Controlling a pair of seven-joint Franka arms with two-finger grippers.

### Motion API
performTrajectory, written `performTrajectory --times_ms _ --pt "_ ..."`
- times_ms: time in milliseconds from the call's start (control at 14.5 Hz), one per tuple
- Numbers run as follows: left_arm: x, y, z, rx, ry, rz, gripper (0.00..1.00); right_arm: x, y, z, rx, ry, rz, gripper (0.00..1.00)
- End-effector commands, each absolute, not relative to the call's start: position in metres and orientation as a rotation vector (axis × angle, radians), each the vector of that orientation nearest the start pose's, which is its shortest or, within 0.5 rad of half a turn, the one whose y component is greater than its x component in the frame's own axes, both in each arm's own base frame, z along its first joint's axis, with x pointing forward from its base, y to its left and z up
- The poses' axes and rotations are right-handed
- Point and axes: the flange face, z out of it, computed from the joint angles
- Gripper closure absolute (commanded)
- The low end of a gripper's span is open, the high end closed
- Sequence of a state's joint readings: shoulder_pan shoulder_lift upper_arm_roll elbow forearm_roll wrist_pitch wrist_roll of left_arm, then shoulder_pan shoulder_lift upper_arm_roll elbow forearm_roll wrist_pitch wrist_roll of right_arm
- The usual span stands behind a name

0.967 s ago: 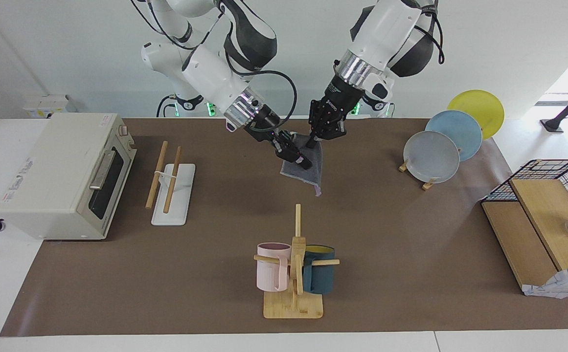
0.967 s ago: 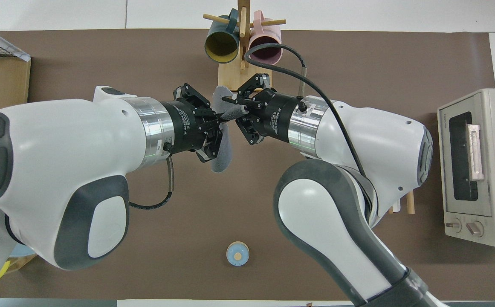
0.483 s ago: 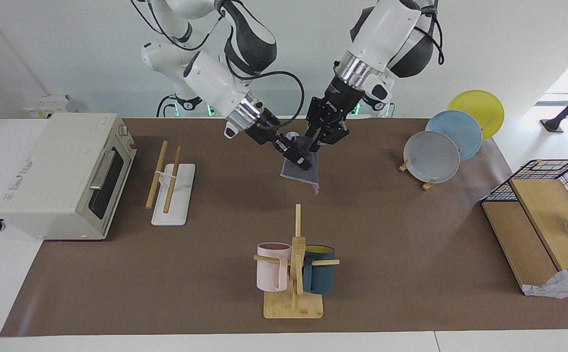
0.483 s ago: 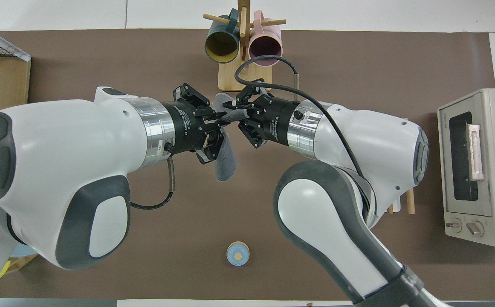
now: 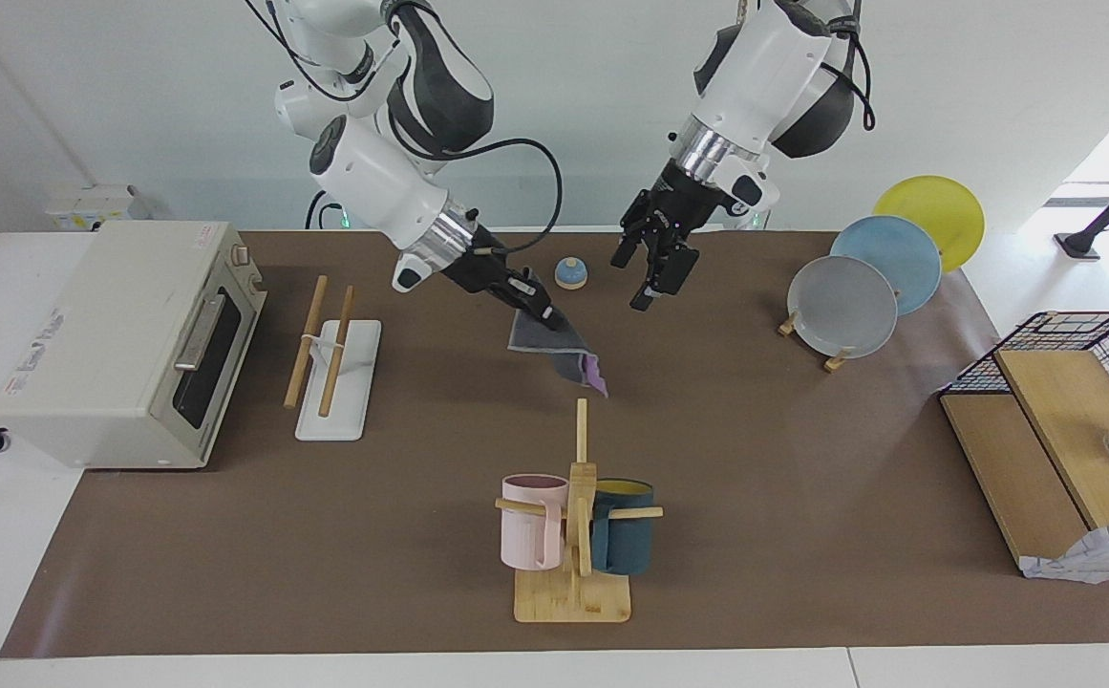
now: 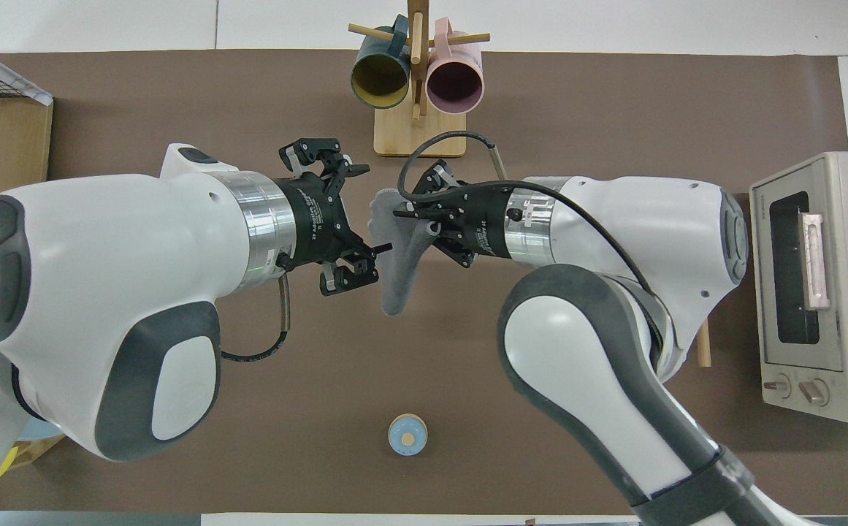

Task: Fold towel and hang on rack
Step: 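Carry the towel with the right gripper while the left gripper releases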

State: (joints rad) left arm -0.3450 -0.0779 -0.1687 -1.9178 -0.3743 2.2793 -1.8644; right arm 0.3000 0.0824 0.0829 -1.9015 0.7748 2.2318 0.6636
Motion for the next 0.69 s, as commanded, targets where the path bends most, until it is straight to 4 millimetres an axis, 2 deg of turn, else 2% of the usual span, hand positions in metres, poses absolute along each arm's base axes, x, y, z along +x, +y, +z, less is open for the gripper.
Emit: performTrajectory --times_ms 0,138,345,483,622 --pt "0.503 -0.231 0.564 2.031 1.698 -0.084 0.00 0.544 0.224 0.482 -2.425 0.686 0.151 1.00" --pt "0.517 -0.190 0.560 2.153 1.590 -0.036 0.00 0.542 0.201 0.474 -2.455 0.668 0.191 1.00" --pt "0.528 -0.146 0.556 2.316 1.396 0.026 0.00 0.531 0.169 0.464 -2.629 0.571 0.277 1.00" --pt "0.533 -0.114 0.554 2.437 1.233 0.050 0.00 0.528 0.134 0.458 -2.641 0.538 0.318 1.00" --pt "0.535 -0.088 0.555 2.576 0.989 0.057 0.00 0.523 0.095 0.446 -2.639 0.537 0.327 1.00"
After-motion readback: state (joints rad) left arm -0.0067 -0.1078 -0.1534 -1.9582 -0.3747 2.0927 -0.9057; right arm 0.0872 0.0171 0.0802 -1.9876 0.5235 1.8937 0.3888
